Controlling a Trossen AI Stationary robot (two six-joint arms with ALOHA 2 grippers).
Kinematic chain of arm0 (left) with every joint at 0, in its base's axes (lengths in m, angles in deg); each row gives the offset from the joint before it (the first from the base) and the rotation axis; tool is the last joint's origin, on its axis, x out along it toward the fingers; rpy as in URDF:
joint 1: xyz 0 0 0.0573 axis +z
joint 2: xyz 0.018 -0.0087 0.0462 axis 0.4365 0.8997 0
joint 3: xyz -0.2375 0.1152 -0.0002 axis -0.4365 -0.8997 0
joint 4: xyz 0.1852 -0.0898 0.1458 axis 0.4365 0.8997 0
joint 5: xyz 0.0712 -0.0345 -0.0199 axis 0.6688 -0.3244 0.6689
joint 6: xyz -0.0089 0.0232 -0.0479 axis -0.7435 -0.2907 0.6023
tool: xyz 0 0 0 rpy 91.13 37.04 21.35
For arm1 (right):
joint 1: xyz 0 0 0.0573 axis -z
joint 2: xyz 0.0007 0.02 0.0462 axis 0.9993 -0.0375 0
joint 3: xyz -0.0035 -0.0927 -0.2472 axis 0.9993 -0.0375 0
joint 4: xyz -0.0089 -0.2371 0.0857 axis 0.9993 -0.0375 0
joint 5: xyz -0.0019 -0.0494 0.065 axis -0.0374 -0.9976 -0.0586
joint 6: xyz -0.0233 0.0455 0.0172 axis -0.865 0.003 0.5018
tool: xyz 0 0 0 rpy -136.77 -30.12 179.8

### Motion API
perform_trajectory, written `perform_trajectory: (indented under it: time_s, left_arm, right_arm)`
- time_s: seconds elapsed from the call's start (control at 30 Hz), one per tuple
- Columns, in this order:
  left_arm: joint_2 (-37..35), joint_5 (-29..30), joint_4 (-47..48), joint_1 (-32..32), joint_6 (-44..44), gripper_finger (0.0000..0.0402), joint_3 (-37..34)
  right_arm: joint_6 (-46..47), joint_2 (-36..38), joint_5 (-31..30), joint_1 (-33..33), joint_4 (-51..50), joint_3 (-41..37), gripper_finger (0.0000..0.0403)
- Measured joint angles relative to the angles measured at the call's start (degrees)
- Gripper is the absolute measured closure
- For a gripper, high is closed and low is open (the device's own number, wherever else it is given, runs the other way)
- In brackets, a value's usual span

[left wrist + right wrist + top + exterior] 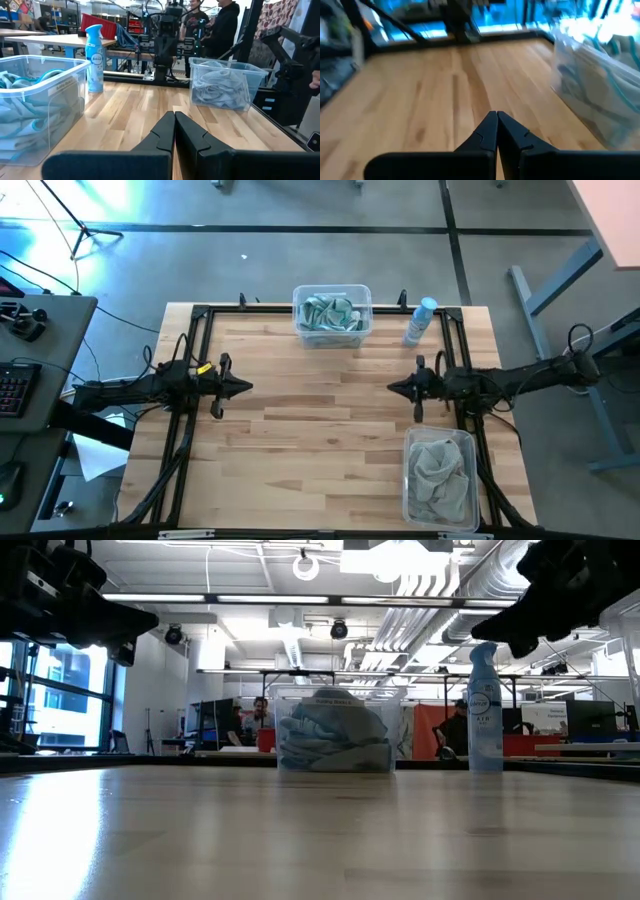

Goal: Sort microfiber towel by color & place in baskets
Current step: Return to Home Position

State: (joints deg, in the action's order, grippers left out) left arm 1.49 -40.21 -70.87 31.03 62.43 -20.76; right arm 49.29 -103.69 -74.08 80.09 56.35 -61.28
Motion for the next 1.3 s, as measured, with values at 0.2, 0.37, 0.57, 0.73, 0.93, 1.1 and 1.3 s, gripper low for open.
perform_trajectory:
  time_s: [0.2,0.37,0.57,0.73,0.93,1.1,1.3]
  left_arm:
    - [0.0,0.02,0.0,0.0,-0.01,0.0401,0.0]
    - [0.0,0.02,0.0,0.0,-0.01,0.0401,0.02]
    - [0.0,0.02,0.0,0.02,-0.01,0.0401,0.02]
    - [0.0,0.02,0.0,0.01,-0.01,0.0401,0.02]
    - [0.0,0.02,0.0,0.02,-0.01,0.0401,0.02]
    - [0.0,0.02,0.0,0.02,-0.01,0.0401,0.02]
    - [0.0,0.05,0.0,0.02,-0.02,0.0401,0.02]
  right_arm:
    - [0.55,6.31,6.26,4.75,7.59,-7.64,0.0403]
    - [1.34,13.25,9.62,5.7,8.25,-10.21,0.0403]
    - [1.1,22.27,9.61,5.7,5.95,-11.05,0.0403]
    - [-2.56,28.94,8.24,5.7,4.91,-11.05,0.0403]
    - [-6.62,33.99,7.65,5.9,4.78,-11.05,0.0403]
    - [-7.76,33.99,8.22,5.92,5.26,-12.14,0.0403]
    - [-6.92,33.77,8.25,5.92,7.73,-15.1,0.0403]
